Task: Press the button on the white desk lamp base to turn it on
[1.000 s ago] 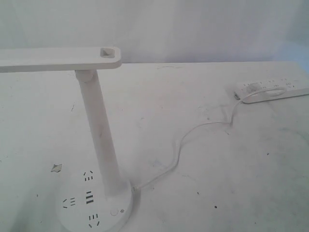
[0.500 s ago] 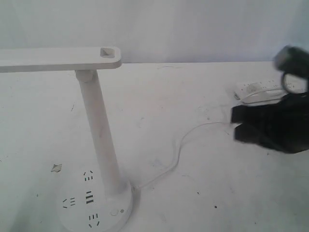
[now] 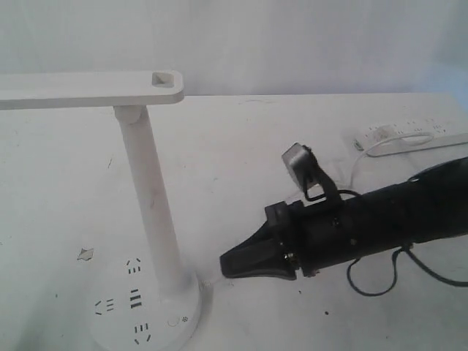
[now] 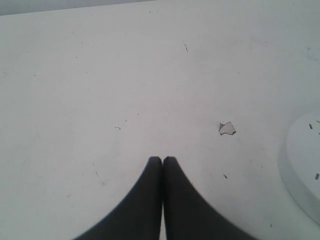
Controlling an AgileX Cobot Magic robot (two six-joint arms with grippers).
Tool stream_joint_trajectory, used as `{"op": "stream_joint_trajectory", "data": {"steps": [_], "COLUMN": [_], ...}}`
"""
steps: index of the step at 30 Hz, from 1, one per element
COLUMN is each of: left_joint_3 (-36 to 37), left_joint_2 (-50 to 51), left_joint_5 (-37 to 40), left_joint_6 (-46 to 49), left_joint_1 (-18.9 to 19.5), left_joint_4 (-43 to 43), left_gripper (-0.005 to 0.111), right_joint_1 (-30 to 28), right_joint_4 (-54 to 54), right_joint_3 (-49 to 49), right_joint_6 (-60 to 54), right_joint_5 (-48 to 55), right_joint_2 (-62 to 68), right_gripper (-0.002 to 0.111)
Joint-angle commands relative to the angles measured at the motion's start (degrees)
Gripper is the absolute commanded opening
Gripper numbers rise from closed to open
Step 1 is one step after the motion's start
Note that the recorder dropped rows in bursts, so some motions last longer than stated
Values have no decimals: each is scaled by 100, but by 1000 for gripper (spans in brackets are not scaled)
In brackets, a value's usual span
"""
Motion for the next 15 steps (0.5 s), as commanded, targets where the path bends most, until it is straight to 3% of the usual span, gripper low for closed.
{"op": "stream_joint_trajectory", "data": {"steps": [1,15], "left_joint_3": [11,11], "left_joint_2": [6,6], "left_joint_5": [9,9], "left_joint_6": [0,0], "left_joint_1": [13,13], "left_joint_4": [-26,-26], "left_gripper": [0,0], "right_joint_1": [569,2053], "right_joint_4": [456,859], "right_joint_3": [-36,-427], "right_joint_6": [-414,-390], "right_joint_5": [-149,-2564], "right_joint_2": [224,246], "right_gripper": [0,0]}}
